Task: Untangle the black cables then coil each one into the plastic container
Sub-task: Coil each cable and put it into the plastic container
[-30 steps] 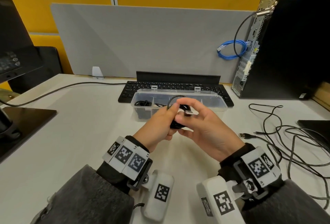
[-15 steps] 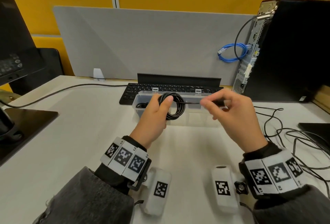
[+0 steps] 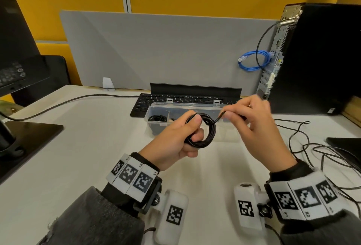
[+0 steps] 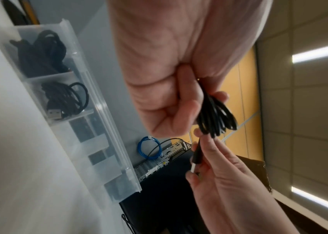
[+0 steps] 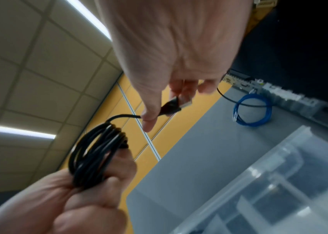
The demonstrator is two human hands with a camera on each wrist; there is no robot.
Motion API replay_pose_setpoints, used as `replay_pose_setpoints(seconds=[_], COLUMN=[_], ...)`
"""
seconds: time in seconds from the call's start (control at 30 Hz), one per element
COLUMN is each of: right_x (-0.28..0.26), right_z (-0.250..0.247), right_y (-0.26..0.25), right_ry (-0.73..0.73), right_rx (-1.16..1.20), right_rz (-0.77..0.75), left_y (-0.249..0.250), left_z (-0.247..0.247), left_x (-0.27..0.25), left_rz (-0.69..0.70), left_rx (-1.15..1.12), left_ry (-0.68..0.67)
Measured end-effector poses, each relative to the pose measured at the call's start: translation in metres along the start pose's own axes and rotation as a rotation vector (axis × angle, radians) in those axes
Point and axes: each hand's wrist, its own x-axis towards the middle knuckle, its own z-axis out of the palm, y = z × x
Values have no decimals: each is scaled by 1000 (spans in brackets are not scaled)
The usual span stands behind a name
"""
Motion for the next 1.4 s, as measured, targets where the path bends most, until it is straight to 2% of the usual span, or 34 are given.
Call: replay_pose_setpoints(seconds=[0.1, 0.23, 0.4, 0.63, 0.73, 0.8, 0.9, 0.97, 1.1, 1.27, 1.33, 1.4], right_x=[0, -1, -5, -9, -7, -7, -9, -8, -9, -12, -12, -12], right_z=[6, 12, 21, 35, 24, 22, 29, 33, 31, 30, 30, 31], right_y=[-5, -16, -20, -19, -22, -27, -32, -31, -27, -23, -23, -23], right_ry=[-25, -34, -23, -115, -180, -209, -99, -21, -95, -201, -209, -205], right_rx=[282, 732, 993, 930, 998, 962, 737, 717, 779, 818, 750, 630], right_rz=[93, 281, 465, 642, 593, 534, 468, 458, 469, 488, 461, 401], left_y=[0, -2, -6, -10, -9, -10, -11, -10, -8, -9, -7, -7], left_z=[2, 6, 7, 3, 1, 0, 2, 5, 7, 2, 0, -3], left_x=[-2, -1, 1, 4, 6, 6, 4, 4, 4, 5, 5, 4], left_rz=[7, 10, 32, 60, 97, 111, 141, 179, 245, 136, 52, 5], left_rx=[-73, 35, 193, 366, 428, 474, 503, 498, 371, 263, 223, 304], left_ry=[-60, 48, 145, 298, 349, 372, 346, 320, 299, 273, 244, 224])
